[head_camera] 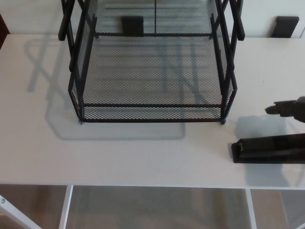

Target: The robot walks towards a desk on which a file tray is kept in the middle and a stapler is kept to its right. The robot lifts the stapler using its right hand and places it on the file tray.

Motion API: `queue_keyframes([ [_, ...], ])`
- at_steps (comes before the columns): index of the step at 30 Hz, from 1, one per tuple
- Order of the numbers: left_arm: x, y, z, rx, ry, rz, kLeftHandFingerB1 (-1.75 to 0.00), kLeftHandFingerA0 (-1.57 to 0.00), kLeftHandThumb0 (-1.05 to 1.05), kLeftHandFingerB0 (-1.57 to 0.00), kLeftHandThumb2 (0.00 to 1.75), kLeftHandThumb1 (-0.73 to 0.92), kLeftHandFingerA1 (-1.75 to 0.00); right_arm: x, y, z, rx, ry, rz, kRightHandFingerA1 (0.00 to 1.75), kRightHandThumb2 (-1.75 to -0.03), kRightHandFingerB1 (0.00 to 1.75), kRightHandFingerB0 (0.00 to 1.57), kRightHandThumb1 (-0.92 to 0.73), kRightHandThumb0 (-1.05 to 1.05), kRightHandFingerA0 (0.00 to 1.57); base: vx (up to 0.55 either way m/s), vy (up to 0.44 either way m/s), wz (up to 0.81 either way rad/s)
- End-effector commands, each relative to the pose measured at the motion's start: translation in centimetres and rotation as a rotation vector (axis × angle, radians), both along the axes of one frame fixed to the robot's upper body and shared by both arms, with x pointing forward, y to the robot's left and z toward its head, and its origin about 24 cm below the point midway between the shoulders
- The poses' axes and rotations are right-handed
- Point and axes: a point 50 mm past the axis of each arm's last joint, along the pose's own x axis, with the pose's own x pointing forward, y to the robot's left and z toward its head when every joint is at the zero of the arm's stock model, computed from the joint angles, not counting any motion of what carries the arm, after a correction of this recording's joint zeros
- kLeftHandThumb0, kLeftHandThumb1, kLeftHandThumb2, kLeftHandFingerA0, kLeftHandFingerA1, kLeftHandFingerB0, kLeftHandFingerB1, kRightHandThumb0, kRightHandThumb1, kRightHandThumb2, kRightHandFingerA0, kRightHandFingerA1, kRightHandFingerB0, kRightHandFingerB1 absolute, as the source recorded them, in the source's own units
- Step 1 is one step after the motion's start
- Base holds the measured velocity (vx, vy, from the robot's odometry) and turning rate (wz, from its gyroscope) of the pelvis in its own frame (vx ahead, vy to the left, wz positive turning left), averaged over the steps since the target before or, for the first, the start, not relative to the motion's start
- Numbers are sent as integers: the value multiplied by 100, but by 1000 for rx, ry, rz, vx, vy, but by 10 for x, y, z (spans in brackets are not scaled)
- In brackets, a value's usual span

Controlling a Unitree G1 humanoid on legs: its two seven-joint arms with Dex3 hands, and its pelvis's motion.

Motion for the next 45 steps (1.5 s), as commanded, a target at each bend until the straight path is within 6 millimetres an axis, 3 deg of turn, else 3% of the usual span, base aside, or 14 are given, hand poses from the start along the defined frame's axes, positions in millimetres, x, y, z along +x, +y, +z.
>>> queue_keyframes([
  [1,2,2,3,20,-28,6,-91,-17,-105,0,73,87,-144,3,-21,-8,-245,58,-49,16,-88,22,0,-37,-74,1,0,0,0],
  [15,5,-1,1,39,15,-42,-108,-24,-105,0,76,87,-146,-9,-7,-40,-507,-208,186,57,-80,37,6,-45,-67,29,0,0,0],
  [16,5,-2,1,38,13,-42,-79,-38,-105,0,125,56,-110,-9,-6,-42,-541,-249,229,61,-82,40,10,-49,-71,41,0,0,0],
  [17,5,-2,1,32,5,-39,-113,-18,-105,0,80,83,-160,-10,-6,-44,-544,-271,243,66,-59,28,18,-63,-61,54,0,0,0],
  [20,5,-3,-1,24,-2,-21,-114,-29,-105,0,74,86,-144,-14,-3,-50,-392,-395,220,81,-63,31,31,-74,-47,84,0,0,0],
  [22,4,-4,-1,30,5,-25,-81,-42,-105,0,125,57,-110,-16,-1,-51,-309,-435,206,91,-62,33,33,-75,-42,89,0,0,0],
  [23,3,-4,-2,24,3,-22,-119,-24,-105,0,76,86,-146,-18,0,-53,-293,-463,219,100,-93,50,28,-64,-47,91,0,0,0],
  [26,2,-5,-4,18,3,-20,-82,-44,-105,0,126,59,-112,-18,4,-54,-304,-457,226,85,-63,35,26,-74,-50,85,0,0,0],
  [28,3,-6,-4,17,4,2,-121,-25,-105,0,76,90,-148,-16,9,-55,-333,-435,238,85,-62,35,23,-72,-52,84,0,0,0],
  [32,2,-6,-4,18,-1,-3,-118,-25,-105,0,75,89,-149,-17,12,-56,-315,-427,233,97,-89,48,20,-57,-54,85,0,0,0],
  [33,2,-6,-5,17,-3,-2,-81,-42,-105,0,126,59,-112,-18,13,-56,-278,-439,230,125,-62,36,36,-73,-40,84,0,0,0],
  [36,2,-6,-5,14,-4,7,-81,-42,-105,0,126,59,-112,-19,12,-57,-206,-459,204,153,-63,41,51,-77,-33,93,0,0,0],
  [37,2,-6,-5,11,-11,8,-118,-21,-105,0,75,91,-144,-20,11,-59,-233,-448,222,165,-68,90,81,-75,-28,87,0,0,0],
  [45,5,-5,-3,9,-27,15,-115,-19,-105,0,82,91,-158,-22,2,-62,-320,-467,221,173,-74,129,68,-83,-28,84,0,0,0],
])
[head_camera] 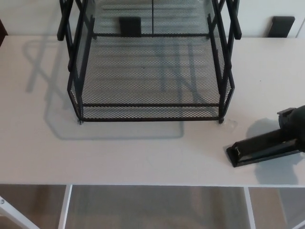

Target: The robot walks towards a desk on which a file tray is kept in the middle and a stapler is kept to its right. The robot lifts the stapler using its right hand and places it on the file tray.

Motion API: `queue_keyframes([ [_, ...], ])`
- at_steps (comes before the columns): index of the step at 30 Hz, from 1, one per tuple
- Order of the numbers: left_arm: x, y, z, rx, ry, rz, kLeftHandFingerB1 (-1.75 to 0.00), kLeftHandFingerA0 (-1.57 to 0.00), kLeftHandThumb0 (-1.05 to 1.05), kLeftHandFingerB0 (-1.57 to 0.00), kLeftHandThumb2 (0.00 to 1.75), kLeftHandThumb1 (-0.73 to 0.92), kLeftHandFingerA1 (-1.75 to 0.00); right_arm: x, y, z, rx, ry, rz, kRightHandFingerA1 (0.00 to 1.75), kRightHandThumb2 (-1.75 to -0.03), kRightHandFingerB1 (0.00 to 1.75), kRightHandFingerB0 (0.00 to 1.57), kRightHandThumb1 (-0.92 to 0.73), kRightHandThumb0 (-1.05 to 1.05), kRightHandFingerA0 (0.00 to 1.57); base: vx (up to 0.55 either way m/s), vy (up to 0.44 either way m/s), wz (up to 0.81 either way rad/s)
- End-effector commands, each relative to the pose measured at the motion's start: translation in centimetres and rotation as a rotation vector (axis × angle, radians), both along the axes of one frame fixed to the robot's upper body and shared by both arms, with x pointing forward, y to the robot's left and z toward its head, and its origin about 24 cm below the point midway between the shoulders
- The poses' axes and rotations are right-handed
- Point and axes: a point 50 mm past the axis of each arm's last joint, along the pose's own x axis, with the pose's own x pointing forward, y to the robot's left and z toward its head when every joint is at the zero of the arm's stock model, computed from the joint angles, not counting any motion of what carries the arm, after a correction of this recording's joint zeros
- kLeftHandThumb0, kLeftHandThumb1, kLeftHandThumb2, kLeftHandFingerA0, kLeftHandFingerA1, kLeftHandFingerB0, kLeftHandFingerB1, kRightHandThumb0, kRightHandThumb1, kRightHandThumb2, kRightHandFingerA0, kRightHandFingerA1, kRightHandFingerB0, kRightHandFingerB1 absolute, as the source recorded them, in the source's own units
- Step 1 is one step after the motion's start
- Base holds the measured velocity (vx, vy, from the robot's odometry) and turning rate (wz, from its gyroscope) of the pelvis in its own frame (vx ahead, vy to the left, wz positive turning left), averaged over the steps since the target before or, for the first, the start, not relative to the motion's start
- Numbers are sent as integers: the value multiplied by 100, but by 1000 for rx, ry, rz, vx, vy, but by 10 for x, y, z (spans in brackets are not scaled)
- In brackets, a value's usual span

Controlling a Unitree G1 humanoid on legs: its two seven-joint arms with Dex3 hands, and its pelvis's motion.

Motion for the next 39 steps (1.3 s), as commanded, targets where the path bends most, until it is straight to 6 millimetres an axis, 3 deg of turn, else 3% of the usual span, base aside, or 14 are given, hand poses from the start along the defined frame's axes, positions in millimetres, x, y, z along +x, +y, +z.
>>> queue_keyframes([
  [1,2,6,6,34,-42,36,-120,-23,-105,0,78,91,-157,-16,1,-23,-47,-49,73,175,-73,137,66,-82,-28,85,0,0,0],
  [6,2,5,6,32,-50,39,-116,-25,-105,0,77,91,-150,-17,2,-23,-100,-40,38,135,-98,110,77,-58,-37,113,0,0,0],
  [11,1,5,6,43,-36,25,-120,-23,-105,0,83,91,-160,-17,5,-28,86,-66,-122,171,-68,130,70,-88,-33,80,0,0,0],
  [15,0,4,4,18,-41,47,-108,-23,-105,0,79,92,-146,-14,6,-32,406,-43,-406,137,-75,72,72,-90,-35,84,0,0,0],
  [16,-1,5,4,18,-39,46,-77,-41,-105,0,129,60,-111,-13,5,-32,445,-29,-443,135,-75,72,72,-91,-36,83,0,0,0],
  [17,-1,5,4,25,-33,42,-104,-16,-105,0,86,92,-157,-11,2,-31,488,-10,-496,151,-75,101,65,-92,-39,79,0,0,0],
  [20,-3,4,3,27,-28,41,-107,-17,-105,0,85,92,-157,-12,-3,-32,588,6,-570,115,-70,74,66,-92,-36,76,0,0,0],
  [22,-3,5,3,23,-28,50,-110,-25,-105,0,81,92,-148,-10,-17,-29,675,-13,-610,175,-73,143,54,-86,-28,70,0,0,0],
  [25,-4,6,3,19,-25,61,-108,-25,-105,0,81,92,-144,-8,-23,-22,721,-8,-631,169,-86,133,61,-77,-28,78,0,0,0],
  [26,-4,6,4,23,-22,57,-76,-44,-105,0,130,60,-114,-6,-26,-17,721,-25,-655,159,-83,104,64,-79,-32,72,0,0,0],
  [27,-4,6,4,26,-21,60,-106,-24,-105,0,85,92,-153,-7,-33,-17,730,-45,-553,167,-77,125,68,-67,-32,77,0,0,0],
  [28,-4,6,4,26,-22,60,-77,-46,-105,0,129,60,-114,-8,-36,-16,728,-58,-539,164,-78,117,70,-71,-34,76,0,0,0],
  [29,-3,6,4,21,-28,57,-106,-27,-105,0,82,92,-151,-7,-39,-12,743,-73,-564,150,-81,96,66,-77,-29,72,0,0,0],
  [39,-6,5,2,18,-23,53,-111,-20,-105,0,89,92,-158,-1,-44,19,807,-76,-578,167,-91,131,65,-69,-29,73,0,0,0],
])
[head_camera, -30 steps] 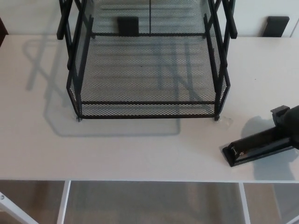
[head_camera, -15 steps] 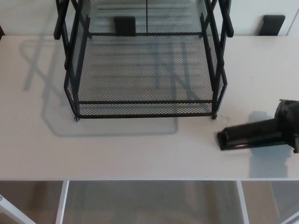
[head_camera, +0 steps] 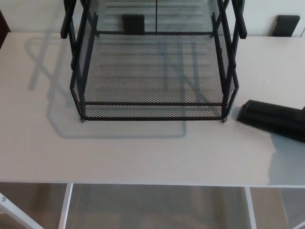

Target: The robot walks towards a desk on which a file tray is kept in the middle and a stapler is kept to its right. The robot lifts the stapler using its right hand and places it on the file tray.

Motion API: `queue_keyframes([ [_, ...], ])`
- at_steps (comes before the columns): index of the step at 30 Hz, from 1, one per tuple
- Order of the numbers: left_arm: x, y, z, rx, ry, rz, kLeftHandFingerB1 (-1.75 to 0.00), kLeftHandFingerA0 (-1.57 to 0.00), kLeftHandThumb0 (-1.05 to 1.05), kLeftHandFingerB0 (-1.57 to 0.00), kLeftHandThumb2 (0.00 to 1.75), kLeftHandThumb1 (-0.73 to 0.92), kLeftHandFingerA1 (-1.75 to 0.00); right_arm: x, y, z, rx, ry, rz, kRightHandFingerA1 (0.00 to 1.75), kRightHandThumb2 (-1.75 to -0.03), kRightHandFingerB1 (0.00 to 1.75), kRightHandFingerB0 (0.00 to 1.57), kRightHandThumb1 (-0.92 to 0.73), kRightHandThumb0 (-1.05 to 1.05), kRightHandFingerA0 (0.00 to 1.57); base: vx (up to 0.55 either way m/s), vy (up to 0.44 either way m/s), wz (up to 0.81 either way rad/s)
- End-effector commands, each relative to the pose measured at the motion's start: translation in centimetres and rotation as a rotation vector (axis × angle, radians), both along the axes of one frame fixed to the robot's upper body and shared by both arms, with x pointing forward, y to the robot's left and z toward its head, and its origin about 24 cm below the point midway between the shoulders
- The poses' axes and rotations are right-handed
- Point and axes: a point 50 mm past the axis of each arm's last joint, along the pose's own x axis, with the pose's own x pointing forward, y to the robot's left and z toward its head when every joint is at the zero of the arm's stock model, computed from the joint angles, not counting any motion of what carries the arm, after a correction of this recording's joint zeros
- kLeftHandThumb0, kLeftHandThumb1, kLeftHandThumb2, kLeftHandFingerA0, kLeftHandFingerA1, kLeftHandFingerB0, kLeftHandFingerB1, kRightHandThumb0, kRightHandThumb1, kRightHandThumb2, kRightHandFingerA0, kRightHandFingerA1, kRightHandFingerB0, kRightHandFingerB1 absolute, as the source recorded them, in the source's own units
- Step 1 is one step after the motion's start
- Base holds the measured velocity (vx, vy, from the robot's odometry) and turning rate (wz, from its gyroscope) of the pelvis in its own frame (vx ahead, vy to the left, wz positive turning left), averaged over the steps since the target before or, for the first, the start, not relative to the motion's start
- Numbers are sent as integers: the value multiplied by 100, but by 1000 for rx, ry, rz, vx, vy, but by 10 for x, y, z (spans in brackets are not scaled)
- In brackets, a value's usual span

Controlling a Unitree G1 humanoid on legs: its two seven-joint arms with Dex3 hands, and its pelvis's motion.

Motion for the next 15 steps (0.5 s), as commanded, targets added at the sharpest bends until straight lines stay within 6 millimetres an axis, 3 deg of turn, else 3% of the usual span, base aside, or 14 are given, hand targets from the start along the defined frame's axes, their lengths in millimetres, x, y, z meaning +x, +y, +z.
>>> queue_keyframes([
  [1,-6,5,3,19,-19,13,-111,-17,-105,0,87,92,-155,1,-9,20,139,0,44,173,-104,148,64,-63,-27,74,0,0,0],
  [2,-7,4,3,24,-19,2,-78,-40,-105,0,130,61,-110,0,-9,22,139,-22,59,174,-108,148,67,-59,-27,78,0,0,0],
  [3,-7,4,3,28,-14,7,-110,-18,-105,0,87,92,-155,-1,-11,24,152,-27,54,174,-109,149,67,-59,-28,77,0,0,0],
  [4,-7,5,3,28,-11,9,-109,-23,-105,0,83,92,-144,-1,-11,25,174,-33,54,175,-115,152,70,-55,-26,80,0,0,0],
  [5,-8,5,3,27,-9,8,-109,-23,-105,0,83,92,-144,-2,-12,25,197,-41,57,175,-115,152,70,-55,-26,80,0,0,0],
  [6,-8,5,3,27,-6,9,-110,-23,-105,0,84,92,-143,-3,-14,27,195,-40,53,175,-114,153,68,-55,-27,79,0,0,0],
  [7,-8,5,3,34,4,4,-107,-15,-105,0,89,92,-152,-4,-15,29,201,-44,53,175,-112,154,68,-55,-26,79,0,0,0],
  [8,-10,5,3,33,7,8,-77,-41,-105,0,131,61,-110,-4,-16,30,231,-64,41,175,-114,153,72,-51,-23,80,0,0,0],
  [9,-11,6,3,34,8,12,-110,-19,-105,0,89,92,-155,-5,-18,30,247,-80,33,175,-119,154,75,-46,-24,82,0,0,0],
  [10,-11,6,3,37,11,15,-110,-19,-105,0,89,92,-155,-5,-18,30,253,-92,29,175,-119,154,75,-46,-24,82,0,0,0],
  [11,-12,6,3,33,11,14,-110,-25,-105,0,85,92,-144,-6,-20,29,314,-129,3,175,-128,155,80,-42,-24,88,0,0,0],
  [15,-13,6,2,23,5,19,-113,-26,-105,0,83,92,-147,-10,-28,26,427,-215,-37,175,-136,156,83,-42,-25,97,0,0,0],
])
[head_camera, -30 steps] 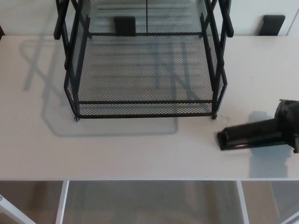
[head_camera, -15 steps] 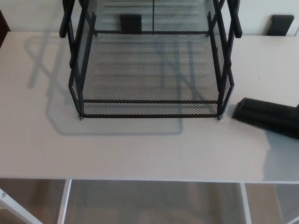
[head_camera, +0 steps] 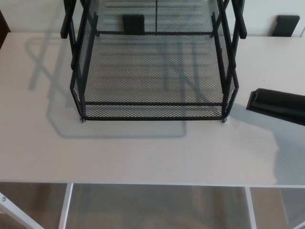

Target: The robot walks towards a desk on which a file tray is kept in the middle and a stapler is kept to its right. The robot lifts the stapler using its right hand and places it on the file tray.

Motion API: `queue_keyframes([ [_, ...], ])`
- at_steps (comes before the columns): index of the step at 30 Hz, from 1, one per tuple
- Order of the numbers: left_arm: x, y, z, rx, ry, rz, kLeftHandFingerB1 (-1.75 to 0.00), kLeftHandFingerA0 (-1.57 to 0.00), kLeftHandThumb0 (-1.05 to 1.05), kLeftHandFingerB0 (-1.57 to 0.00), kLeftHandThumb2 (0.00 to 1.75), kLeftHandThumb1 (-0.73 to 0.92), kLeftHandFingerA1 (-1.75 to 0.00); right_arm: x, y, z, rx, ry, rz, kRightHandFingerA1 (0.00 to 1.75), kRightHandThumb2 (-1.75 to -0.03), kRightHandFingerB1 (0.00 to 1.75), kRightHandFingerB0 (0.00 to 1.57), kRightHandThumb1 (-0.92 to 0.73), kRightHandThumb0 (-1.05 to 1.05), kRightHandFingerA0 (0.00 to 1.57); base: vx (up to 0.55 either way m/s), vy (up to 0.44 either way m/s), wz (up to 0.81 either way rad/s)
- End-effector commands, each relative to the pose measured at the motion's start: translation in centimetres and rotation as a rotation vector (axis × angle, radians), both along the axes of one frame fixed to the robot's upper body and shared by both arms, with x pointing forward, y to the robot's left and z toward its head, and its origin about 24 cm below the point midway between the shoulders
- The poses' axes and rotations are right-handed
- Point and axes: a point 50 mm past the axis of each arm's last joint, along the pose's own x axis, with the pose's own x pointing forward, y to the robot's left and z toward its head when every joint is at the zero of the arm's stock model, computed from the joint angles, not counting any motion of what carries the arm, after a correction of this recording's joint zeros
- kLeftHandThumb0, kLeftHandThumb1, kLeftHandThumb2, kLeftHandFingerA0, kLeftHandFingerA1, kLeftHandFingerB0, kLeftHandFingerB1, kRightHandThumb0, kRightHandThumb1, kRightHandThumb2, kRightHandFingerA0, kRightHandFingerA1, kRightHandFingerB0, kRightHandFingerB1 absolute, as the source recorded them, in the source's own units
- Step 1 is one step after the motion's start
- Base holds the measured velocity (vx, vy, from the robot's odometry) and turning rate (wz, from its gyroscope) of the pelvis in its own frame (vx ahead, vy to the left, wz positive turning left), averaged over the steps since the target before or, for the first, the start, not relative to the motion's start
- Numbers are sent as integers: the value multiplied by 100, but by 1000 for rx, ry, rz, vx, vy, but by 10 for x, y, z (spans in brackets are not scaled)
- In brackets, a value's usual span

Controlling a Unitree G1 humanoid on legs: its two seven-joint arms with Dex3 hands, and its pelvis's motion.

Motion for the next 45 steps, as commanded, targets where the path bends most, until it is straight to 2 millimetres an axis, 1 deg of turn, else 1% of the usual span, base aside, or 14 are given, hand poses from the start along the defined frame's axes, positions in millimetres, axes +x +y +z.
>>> queue_keyframes([
  [1,-2,5,5,29,-18,12,-113,-26,-105,0,83,92,-147,-4,-7,0,185,-123,-33,175,-136,156,83,-42,-25,97,0,0,0],
  [4,-6,4,3,31,-8,-2,-111,-25,-105,0,85,92,-142,-7,-6,-2,278,-148,-86,175,-140,154,82,-41,-20,98,0,0,0],
  [5,-6,4,3,32,-8,-2,-78,-41,-105,0,132,62,-111,-8,-10,-1,357,-171,-115,175,-144,153,84,-40,-18,98,0,0,0],
  [6,-7,4,2,30,-7,-1,-78,-41,-105,0,132,62,-111,-8,-10,-1,356,-170,-114,175,-144,153,84,-40,-18,98,0,0,0],
  [7,-8,4,2,47,4,-8,-113,-21,-105,0,92,92,-155,-8,-16,-1,449,-200,-167,175,-147,150,87,-36,-19,101,0,0,0],
  [21,-15,7,3,36,11,24,-106,-21,-105,0,90,92,-153,-12,-44,33,486,-340,-226,175,-150,149,89,-35,-18,100,0,0,0],
  [28,-15,7,4,32,-3,14,-109,-18,-105,0,89,92,-153,-3,-29,67,506,-363,-179,175,-129,151,86,-45,-12,99,0,0,0],
  [33,-15,8,4,24,-7,16,-112,-24,-105,0,84,92,-144,7,-14,88,477,-328,-116,146,-119,124,96,-48,-25,127,0,0,0],
  [34,-15,8,4,18,-14,14,-110,-17,-105,0,88,92,-153,8,-9,92,444,-343,-63,175,-132,149,85,-43,-12,99,0,0,0],
  [36,-15,8,4,27,-9,13,-111,-19,-105,0,88,92,-152,11,-3,98,389,-332,-55,175,-120,150,86,-50,-18,100,0,0,0],
  [37,-15,8,4,24,-9,19,-112,-22,-105,0,86,92,-152,12,0,100,353,-342,-16,175,-71,145,83,-81,-31,96,0,0,0],
  [39,-15,8,4,22,-7,30,-113,-22,-105,0,86,92,-152,16,8,103,294,-367,94,175,-75,149,83,-80,-31,97,0,0,0],
  [42,-19,7,2,14,0,33,-112,-23,-105,0,83,92,-141,27,21,116,395,-361,88,175,-136,152,87,-46,-19,101,0,0,0],
  [45,-22,7,2,3,1,44,-111,-17,-105,0,86,92,-153,34,30,126,223,-360,148,175,-90,160,74,-74,-28,89,0,0,0],
])
